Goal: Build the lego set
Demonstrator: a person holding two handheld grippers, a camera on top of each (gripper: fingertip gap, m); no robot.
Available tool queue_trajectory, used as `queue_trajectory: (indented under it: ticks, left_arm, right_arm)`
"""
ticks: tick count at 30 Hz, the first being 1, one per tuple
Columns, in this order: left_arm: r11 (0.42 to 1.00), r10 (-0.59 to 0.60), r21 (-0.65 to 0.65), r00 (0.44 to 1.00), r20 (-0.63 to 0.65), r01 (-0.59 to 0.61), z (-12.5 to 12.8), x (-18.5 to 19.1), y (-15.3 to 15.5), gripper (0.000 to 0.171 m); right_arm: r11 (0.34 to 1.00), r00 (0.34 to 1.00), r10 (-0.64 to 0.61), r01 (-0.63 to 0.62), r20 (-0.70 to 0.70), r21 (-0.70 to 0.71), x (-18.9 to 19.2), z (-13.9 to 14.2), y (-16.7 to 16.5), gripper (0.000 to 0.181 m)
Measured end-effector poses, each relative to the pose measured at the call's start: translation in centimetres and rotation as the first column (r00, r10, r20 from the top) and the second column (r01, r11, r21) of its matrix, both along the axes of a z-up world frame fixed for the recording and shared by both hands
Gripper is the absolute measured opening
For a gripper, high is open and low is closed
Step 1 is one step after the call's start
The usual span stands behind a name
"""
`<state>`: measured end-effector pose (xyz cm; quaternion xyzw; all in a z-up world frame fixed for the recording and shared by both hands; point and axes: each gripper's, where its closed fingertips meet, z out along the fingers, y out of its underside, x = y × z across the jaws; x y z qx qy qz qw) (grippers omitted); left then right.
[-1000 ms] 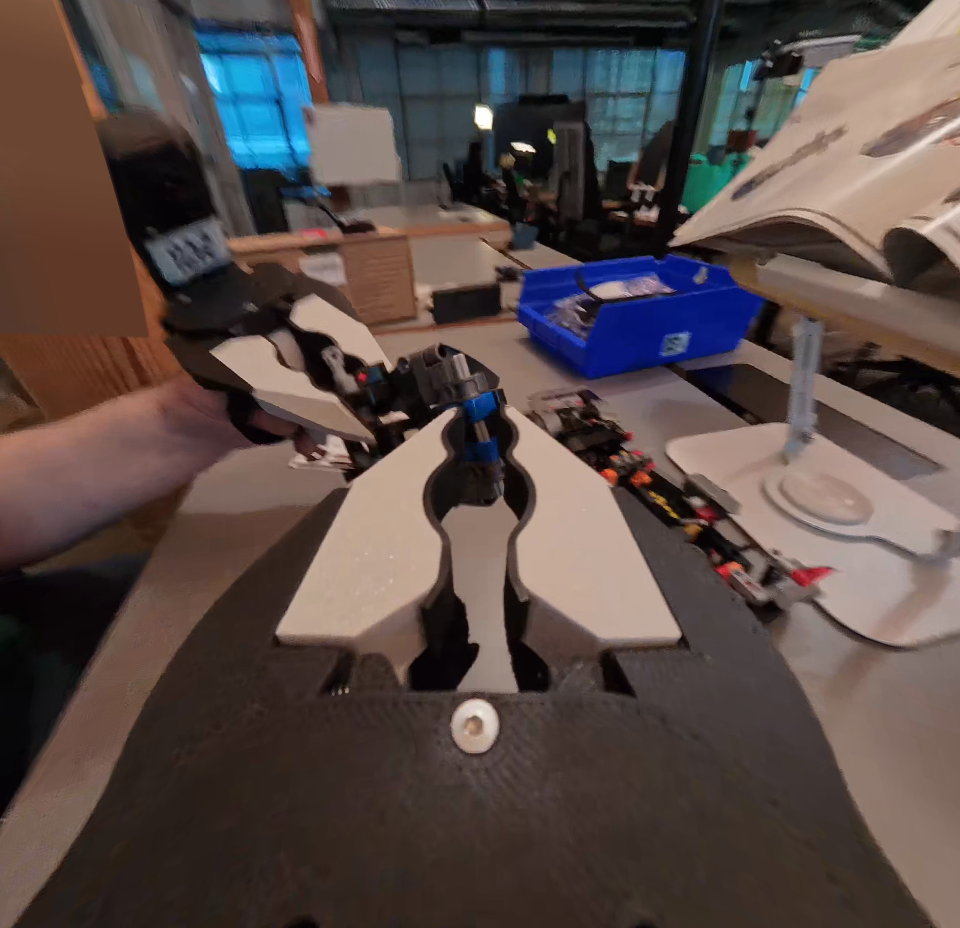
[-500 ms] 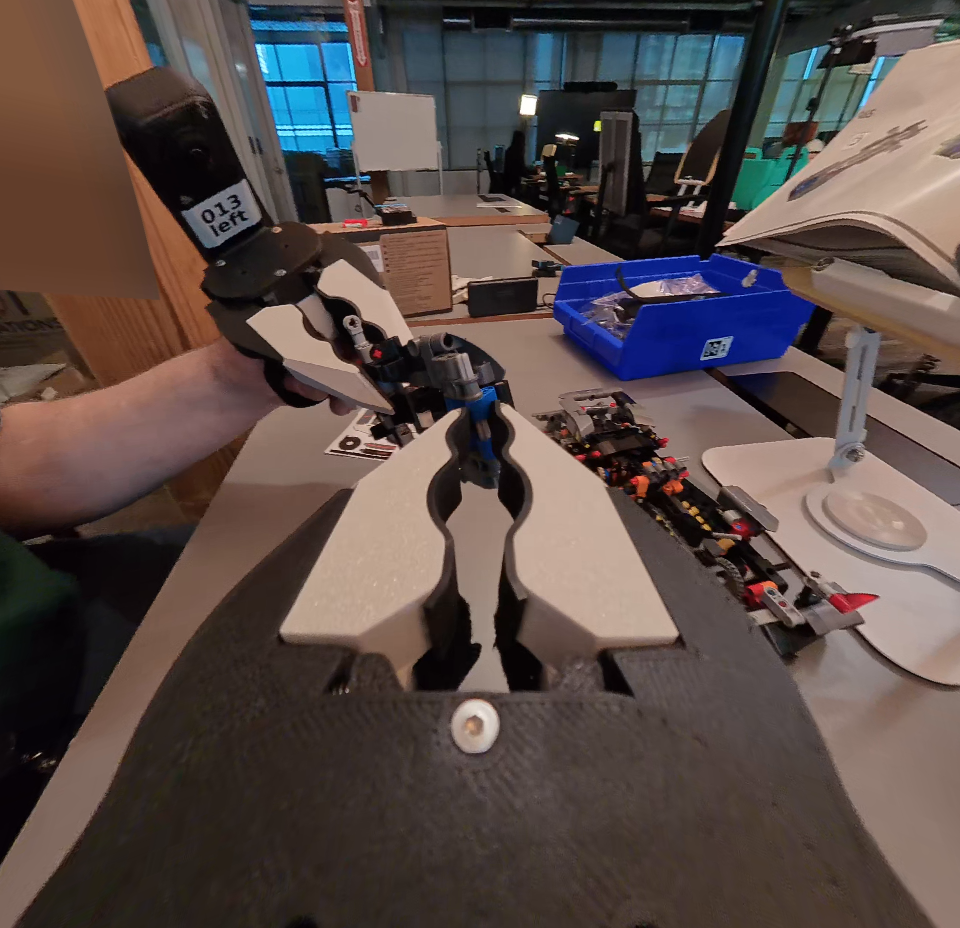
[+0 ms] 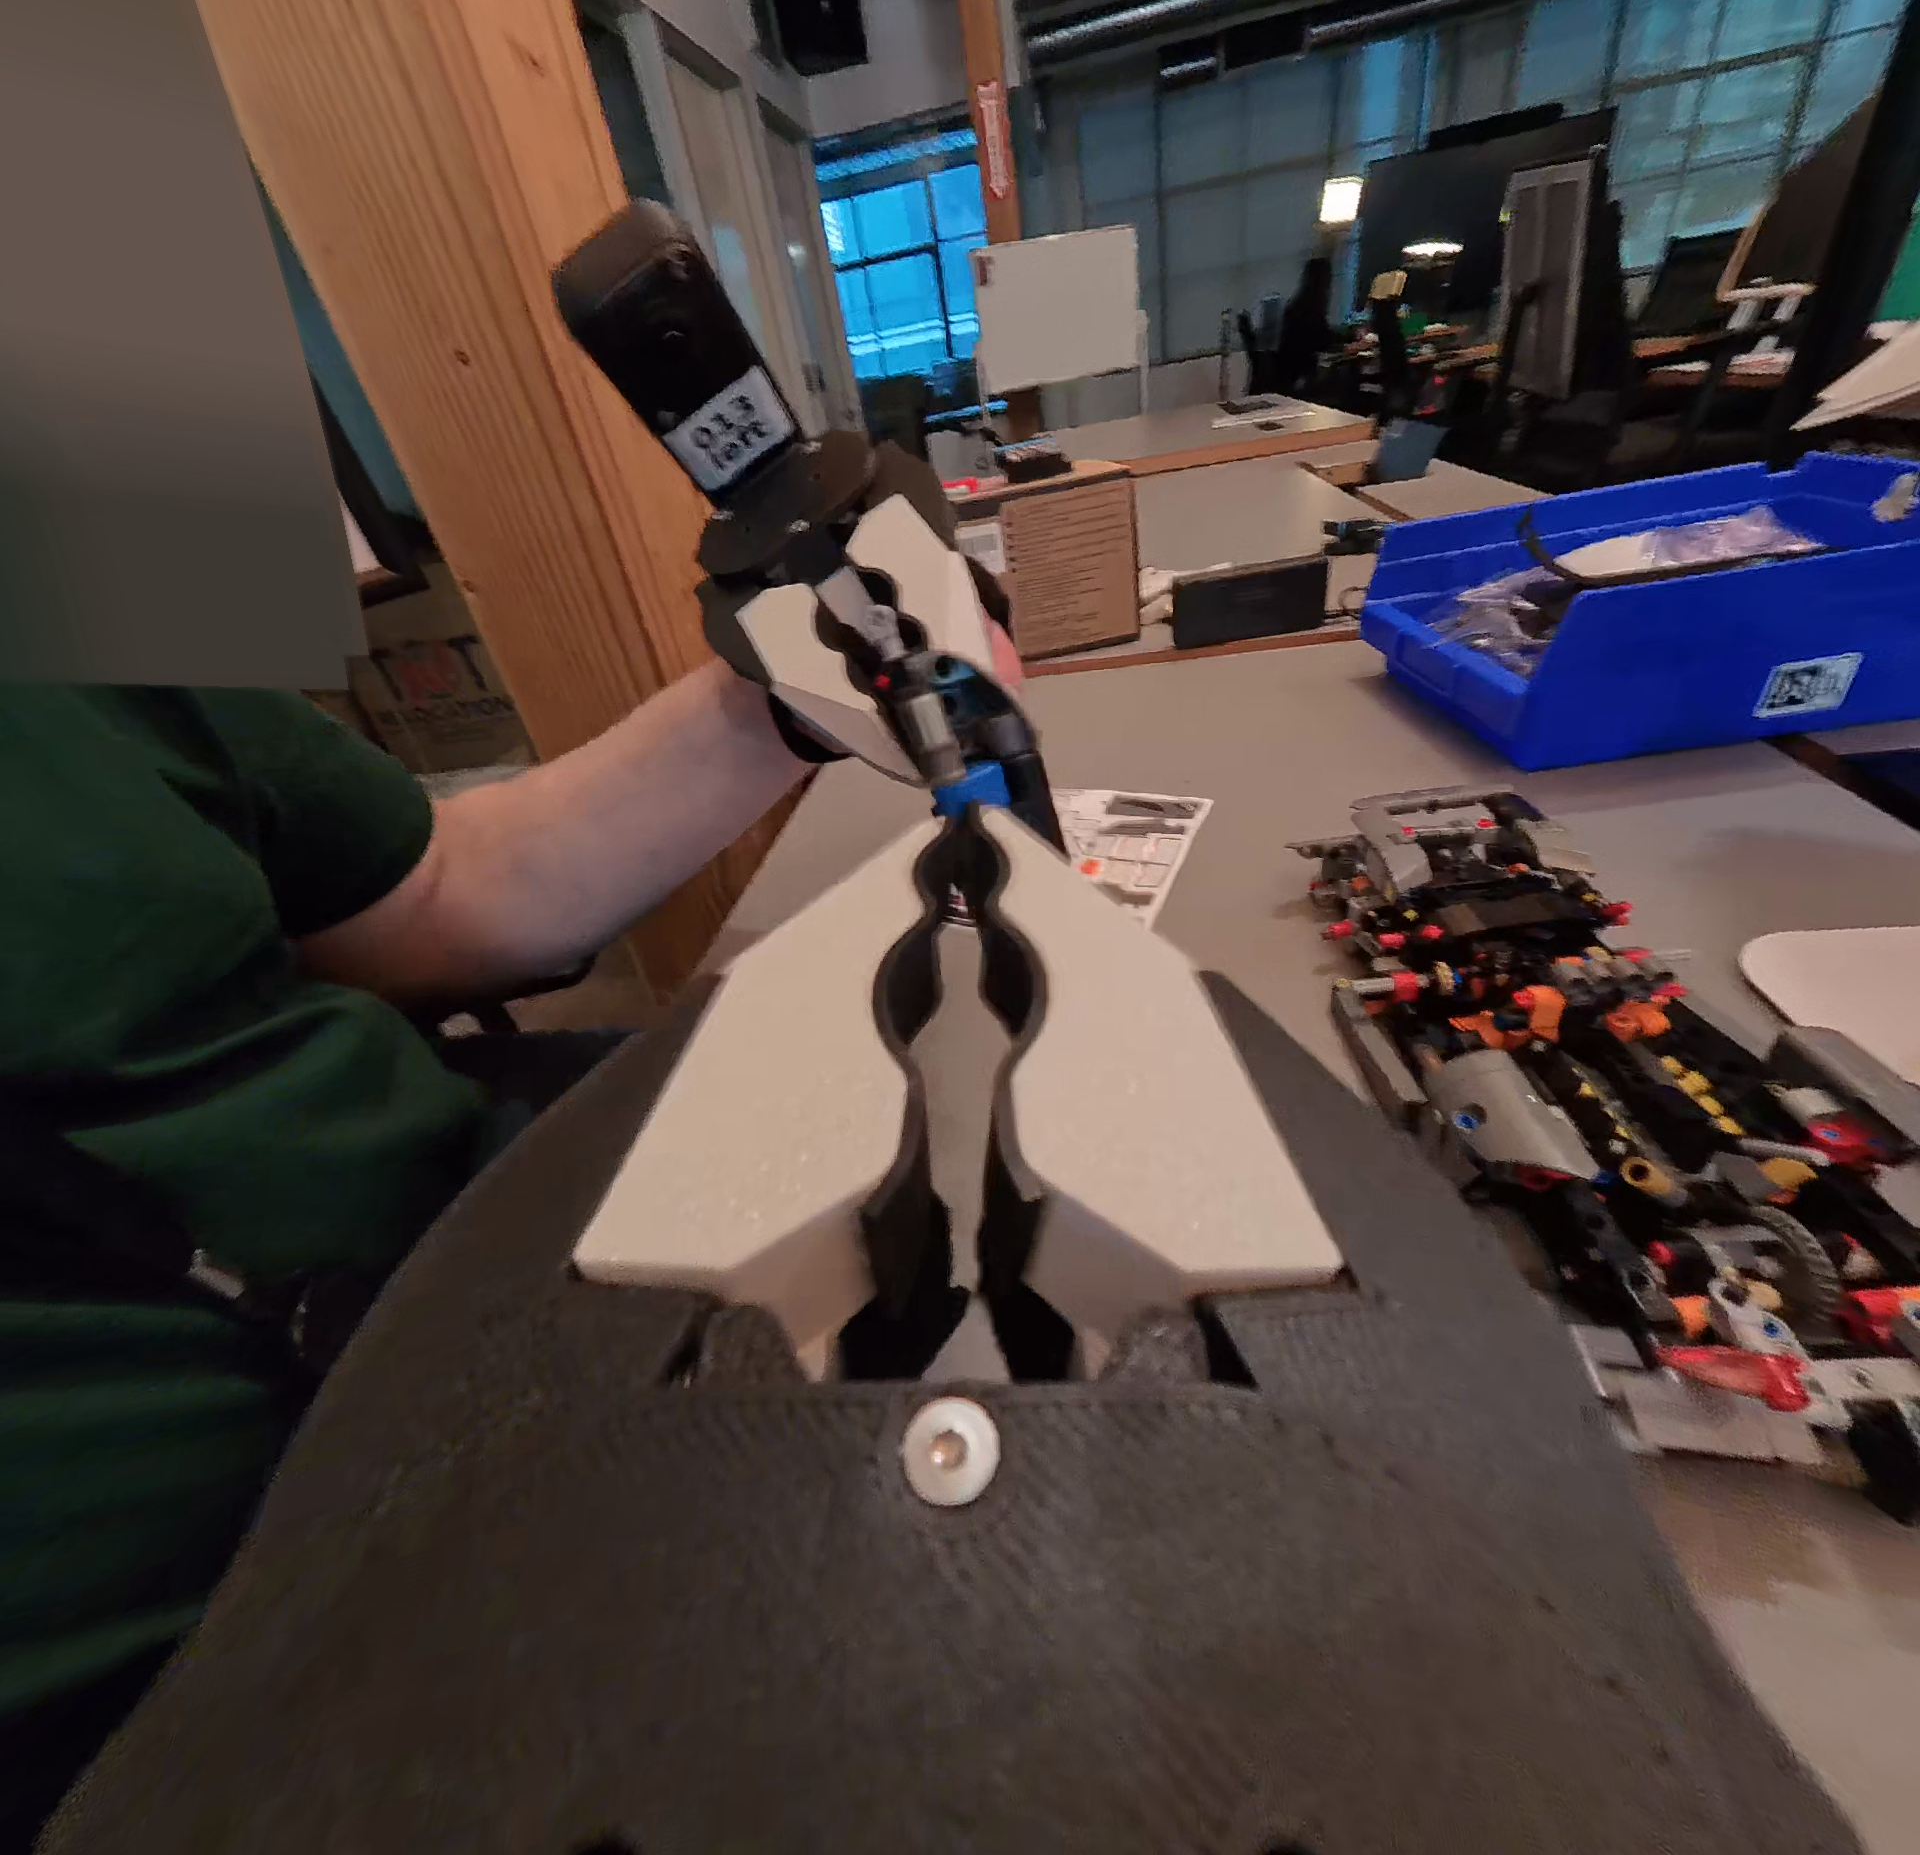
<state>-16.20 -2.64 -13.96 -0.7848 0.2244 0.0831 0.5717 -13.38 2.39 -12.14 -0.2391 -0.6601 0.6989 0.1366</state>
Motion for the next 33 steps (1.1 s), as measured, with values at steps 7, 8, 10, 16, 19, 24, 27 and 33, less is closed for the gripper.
queue_trajectory:
  ticks: [7, 8, 10, 16, 19, 24, 27, 33]
  left_arm:
    - [0.998, 0.068, -0.007, 0.991, 0.111, -0.068, 0.6, -1.8, -0.2, 0.015]
    - [0.996, 0.091, -0.008, 0.985, 0.148, -0.091, 0.5, -2.2, 0.0, 0.015]
    - [0.99, 0.135, 0.005, 0.965, 0.224, -0.14, 0.4, -2.7, 0.4, 0.015]
    - [0.981, 0.16, 0.027, 0.875, 0.457, -0.193, 0.1, -2.3, 2.3, 0.014]
    - [0.972, 0.169, 0.039, 0.809, 0.562, -0.23, -0.1, -2.0, 3.5, 0.014]
    - [0.97, 0.152, 0.056, 0.767, 0.623, -0.237, -0.1, -2.0, 4.0, 0.014]
    - [0.979, 0.108, 0.067, 0.77, 0.629, -0.193, 0.3, -1.9, 3.6, 0.014]
    - [0.991, 0.062, 0.06, 0.805, 0.59, -0.12, 0.9, -1.5, 2.8, 0.015]
  right_arm:
    - [0.989, 0.989, -0.146, 0.146, -0.03, 0.013, -1.7, 0.1, 1.0, 0.023]
    - [0.982, 0.982, -0.184, 0.186, -0.042, 0.035, -2.1, 0.1, 1.1, 0.031]
    - [0.956, 0.963, -0.259, 0.267, -0.075, 0.125, -2.8, -0.6, 1.3, 0.036]
    - [0.85, 0.898, -0.423, 0.44, -0.123, 0.289, -4.7, -2.6, 1.7, 0.034]
    - [0.786, 0.858, -0.499, 0.507, -0.122, 0.355, -5.5, -3.6, 2.7, 0.031]
    - [0.822, 0.869, -0.491, 0.485, -0.059, 0.299, -5.3, -3.4, 3.2, 0.028]
    - [0.88, 0.901, -0.433, 0.424, -0.002, 0.215, -4.8, -2.8, 3.0, 0.024]
    - [0.942, 0.941, -0.33, 0.322, 0.079, 0.099, -4.1, -2.2, 2.3, 0.024]
